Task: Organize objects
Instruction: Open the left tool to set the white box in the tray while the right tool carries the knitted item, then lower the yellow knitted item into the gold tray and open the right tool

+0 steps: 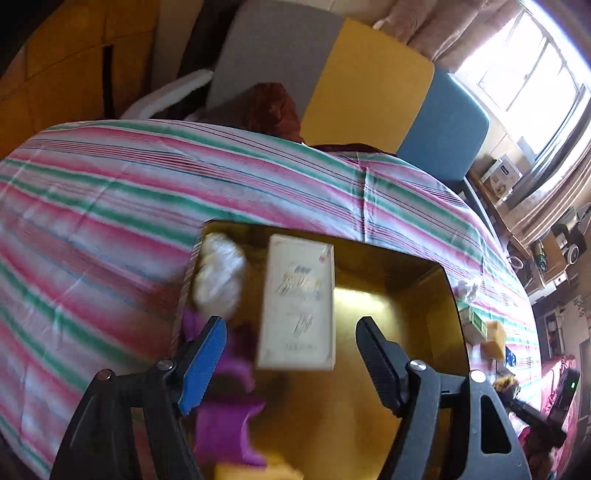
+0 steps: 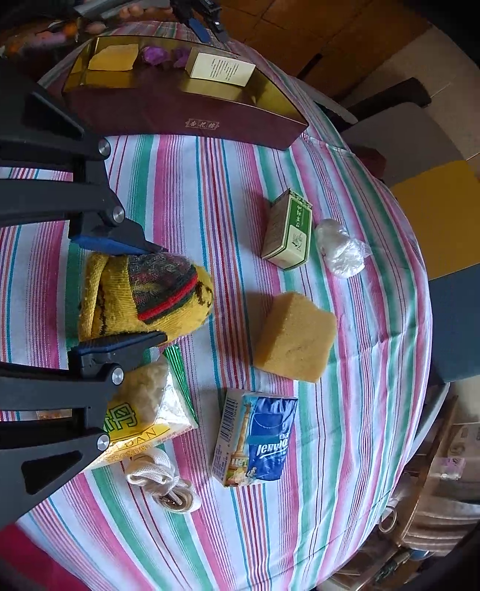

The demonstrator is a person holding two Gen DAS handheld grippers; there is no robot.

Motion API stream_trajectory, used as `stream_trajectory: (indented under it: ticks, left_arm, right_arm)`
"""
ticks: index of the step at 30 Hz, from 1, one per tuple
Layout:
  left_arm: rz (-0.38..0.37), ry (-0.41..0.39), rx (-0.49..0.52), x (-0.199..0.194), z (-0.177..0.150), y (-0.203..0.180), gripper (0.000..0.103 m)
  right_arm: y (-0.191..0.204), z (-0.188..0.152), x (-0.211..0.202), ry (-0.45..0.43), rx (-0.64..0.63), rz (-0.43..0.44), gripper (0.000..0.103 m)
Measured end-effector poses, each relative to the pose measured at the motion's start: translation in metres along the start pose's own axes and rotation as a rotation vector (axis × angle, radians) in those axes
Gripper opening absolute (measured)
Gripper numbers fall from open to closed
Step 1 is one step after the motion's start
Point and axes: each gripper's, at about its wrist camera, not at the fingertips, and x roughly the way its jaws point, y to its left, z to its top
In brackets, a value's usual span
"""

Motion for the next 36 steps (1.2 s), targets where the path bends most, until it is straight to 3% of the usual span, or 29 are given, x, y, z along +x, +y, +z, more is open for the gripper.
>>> stream_trajectory:
  ticks: [10,16,21,27,31,34,36]
  left_arm:
    - [0.001,-0.051,0.020,-0.047,-0.063,0.014,0.074]
    - [0.006,-0.059,0.040,-0.055,-0.082,0.018,0.072]
    - [-0.008,-0.049,0.011,-0.059,-0.091,0.028,0.072]
    - [0.007,-0.075,0.019,-0.067,-0.098,0.036,0.068]
    - [-0.003,-0.073,-0.007,-0.069,-0.100,0.048,0.068]
    - [0.001,-0.076,-0.011,-0.069,-0.102,0.052,0.068]
    - [-0.005,-0.075,-0.020,-0.069,-0.103,0.054,0.068]
  right_arm:
    - [0.036,-0.001,-0.016,-0.065,-0.086,0.000,0.036]
    - [0.124,0.000,-0.030,-0.102,-0.192,0.156,0.036]
    - [0.222,-0.009,-0.012,-0.034,-0.327,0.294,0.036]
    - [0.314,-0.021,0.047,0.109,-0.399,0.355,0.040]
    - [0.334,-0.019,0.077,0.155,-0.342,0.370,0.048]
    - [0.335,-0.019,0.081,0.154,-0.293,0.418,0.060]
    - [0.333,-0.020,0.079,0.140,-0.278,0.419,0.060]
